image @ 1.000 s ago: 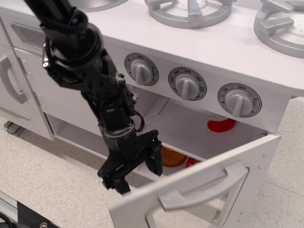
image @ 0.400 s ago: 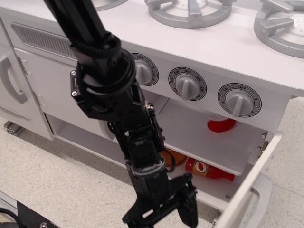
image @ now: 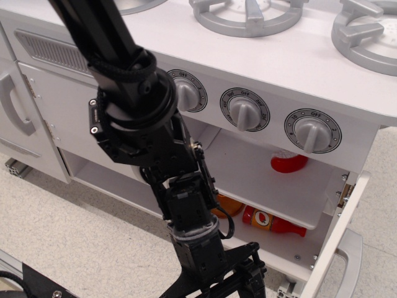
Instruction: Open oven
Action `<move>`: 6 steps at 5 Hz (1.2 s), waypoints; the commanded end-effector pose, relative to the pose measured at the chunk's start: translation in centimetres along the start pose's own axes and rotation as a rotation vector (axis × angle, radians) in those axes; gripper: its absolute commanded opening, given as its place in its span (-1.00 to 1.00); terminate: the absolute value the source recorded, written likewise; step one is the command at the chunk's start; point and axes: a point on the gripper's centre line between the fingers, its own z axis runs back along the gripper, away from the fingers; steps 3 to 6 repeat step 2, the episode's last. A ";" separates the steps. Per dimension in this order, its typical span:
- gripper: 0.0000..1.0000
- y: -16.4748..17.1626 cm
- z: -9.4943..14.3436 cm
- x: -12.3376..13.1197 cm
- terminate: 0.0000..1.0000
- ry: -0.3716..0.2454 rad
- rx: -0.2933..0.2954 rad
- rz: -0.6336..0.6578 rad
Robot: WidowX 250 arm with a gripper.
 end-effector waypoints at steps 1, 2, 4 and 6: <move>1.00 -1.3 2.0 -0.6 -1.00 -0.006 -0.023 -0.018; 1.00 -1.3 2.0 -0.6 1.00 -0.006 -0.023 -0.018; 1.00 -1.3 2.0 -0.6 1.00 -0.006 -0.023 -0.018; 1.00 -1.3 2.0 -0.6 1.00 -0.006 -0.023 -0.018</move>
